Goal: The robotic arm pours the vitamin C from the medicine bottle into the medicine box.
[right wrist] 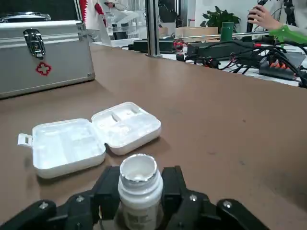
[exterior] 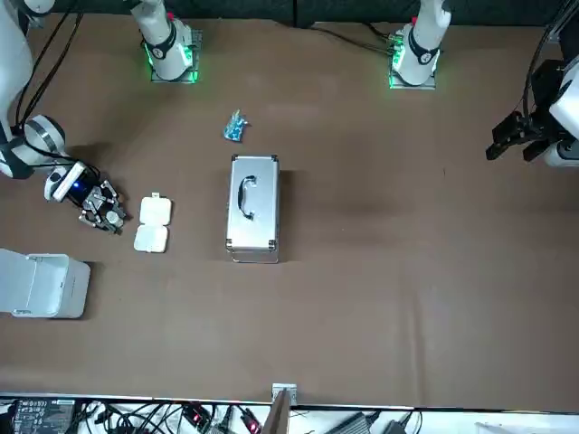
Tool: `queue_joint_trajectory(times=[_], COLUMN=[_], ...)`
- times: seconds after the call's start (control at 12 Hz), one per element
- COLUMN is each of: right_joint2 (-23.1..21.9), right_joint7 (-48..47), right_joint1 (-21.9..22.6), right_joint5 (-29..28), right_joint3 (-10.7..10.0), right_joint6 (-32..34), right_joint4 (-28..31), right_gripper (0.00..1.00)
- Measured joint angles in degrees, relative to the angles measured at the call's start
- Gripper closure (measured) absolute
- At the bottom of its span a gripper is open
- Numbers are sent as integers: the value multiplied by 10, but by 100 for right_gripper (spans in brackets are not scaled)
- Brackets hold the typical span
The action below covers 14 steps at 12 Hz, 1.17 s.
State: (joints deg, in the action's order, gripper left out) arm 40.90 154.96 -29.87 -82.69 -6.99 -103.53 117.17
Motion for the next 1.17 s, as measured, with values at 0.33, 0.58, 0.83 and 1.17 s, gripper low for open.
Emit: queue_joint_trajectory(times=[0.33,0.58,0.83,1.17], right_joint2=[0,-1,-11,-33], right_joint7=[0,-2,-30,-80], right_joint1=[0,1,11,53], right_joint5=[-3,-4,-4,-3], right_joint3=[0,0,-1,-19], right_joint6=[3,3,0,-39], right_joint4=[-1,-14,-22,-25], right_gripper=[56,56,56,56])
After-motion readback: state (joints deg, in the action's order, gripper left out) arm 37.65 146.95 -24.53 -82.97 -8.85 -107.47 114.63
